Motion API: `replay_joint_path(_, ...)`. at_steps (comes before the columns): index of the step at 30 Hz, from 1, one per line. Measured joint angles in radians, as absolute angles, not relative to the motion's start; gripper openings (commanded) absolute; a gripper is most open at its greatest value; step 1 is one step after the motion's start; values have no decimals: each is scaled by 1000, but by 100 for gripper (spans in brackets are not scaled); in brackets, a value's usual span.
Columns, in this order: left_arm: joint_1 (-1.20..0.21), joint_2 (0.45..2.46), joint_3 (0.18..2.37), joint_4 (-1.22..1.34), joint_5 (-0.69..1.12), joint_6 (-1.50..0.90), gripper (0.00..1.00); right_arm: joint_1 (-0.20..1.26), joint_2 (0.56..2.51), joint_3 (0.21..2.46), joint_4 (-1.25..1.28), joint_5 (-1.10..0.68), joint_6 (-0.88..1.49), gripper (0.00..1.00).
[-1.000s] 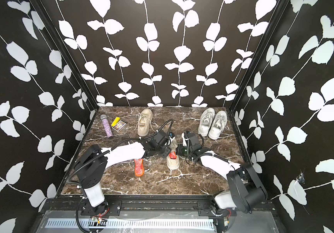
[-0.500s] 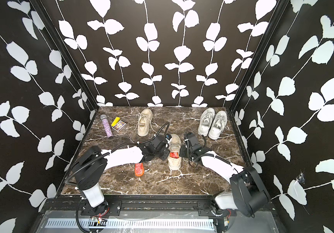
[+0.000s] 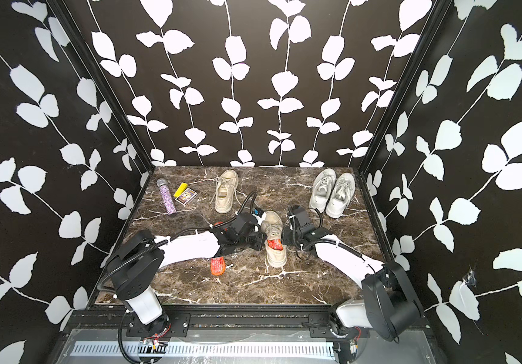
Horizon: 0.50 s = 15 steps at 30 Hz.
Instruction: Remove the insole from the shoe
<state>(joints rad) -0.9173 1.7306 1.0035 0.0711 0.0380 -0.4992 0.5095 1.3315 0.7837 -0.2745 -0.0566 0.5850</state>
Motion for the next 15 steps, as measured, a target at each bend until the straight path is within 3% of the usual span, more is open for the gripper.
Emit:
replay_joint_path(5,-913,1731,1002,84,61,-537,0,555,1277,867,-382,-40,569,31)
replay_joint_path(15,-913,1731,975,134,78,-573,0,695,1245,921,-466,-57,603,31)
